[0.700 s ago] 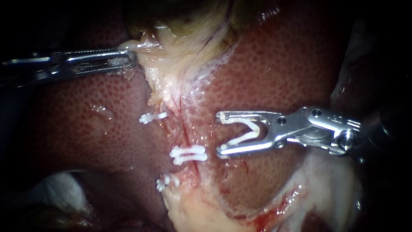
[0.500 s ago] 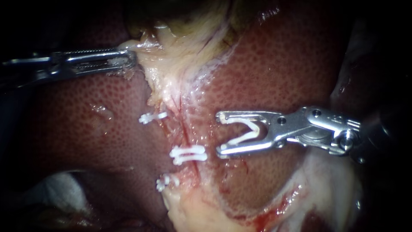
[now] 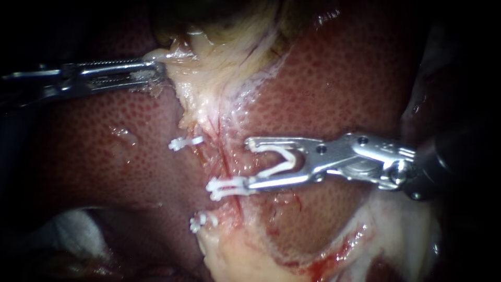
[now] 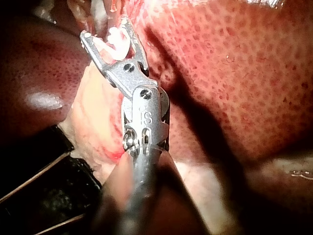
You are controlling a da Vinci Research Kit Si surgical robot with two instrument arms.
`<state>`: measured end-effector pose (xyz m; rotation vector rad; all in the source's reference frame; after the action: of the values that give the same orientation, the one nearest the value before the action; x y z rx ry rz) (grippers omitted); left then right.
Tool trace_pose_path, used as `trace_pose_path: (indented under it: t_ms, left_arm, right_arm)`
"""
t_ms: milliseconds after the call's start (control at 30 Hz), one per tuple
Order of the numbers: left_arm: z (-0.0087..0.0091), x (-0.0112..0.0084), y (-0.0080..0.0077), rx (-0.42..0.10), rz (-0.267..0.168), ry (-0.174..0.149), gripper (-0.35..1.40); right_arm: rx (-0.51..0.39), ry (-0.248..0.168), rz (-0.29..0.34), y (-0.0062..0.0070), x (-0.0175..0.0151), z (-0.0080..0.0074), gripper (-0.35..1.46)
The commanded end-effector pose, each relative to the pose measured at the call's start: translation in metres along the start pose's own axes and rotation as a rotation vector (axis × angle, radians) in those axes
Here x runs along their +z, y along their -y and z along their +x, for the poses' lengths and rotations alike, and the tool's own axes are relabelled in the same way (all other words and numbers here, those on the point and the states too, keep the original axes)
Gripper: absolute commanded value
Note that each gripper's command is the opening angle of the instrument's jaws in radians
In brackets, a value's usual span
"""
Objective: Clipping third clip right tube
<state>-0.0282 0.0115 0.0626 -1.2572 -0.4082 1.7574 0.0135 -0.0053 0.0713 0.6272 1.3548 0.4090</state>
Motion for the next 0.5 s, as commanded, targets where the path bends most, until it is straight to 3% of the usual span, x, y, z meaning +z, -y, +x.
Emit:
trace_pose_path:
  t_ms: [33,133,300,500]
  left_arm:
    - [0.0,0.0,-0.0001,0.0,0.001,0.0,-0.35]
    - [0.0001,0.0,-0.0004,-0.001,0.003,-0.001,-0.35]
    - [0.0001,-0.0001,-0.0007,-0.001,0.008,-0.002,-0.35]
    - [0.0001,0.0,-0.0011,-0.002,0.004,-0.004,-0.35]
  right_arm:
    - [0.003,0.009,-0.004,-0.0003,0.0004,-0.0003,0.5]
    - [0.009,0.033,-0.015,-0.0013,0.0015,-0.0014,0.5]
    - [0.029,0.04,-0.025,-0.0037,0.0022,-0.0034,0.49]
    - [0.048,0.079,-0.037,-0.0052,0.0027,-0.0055,0.49]
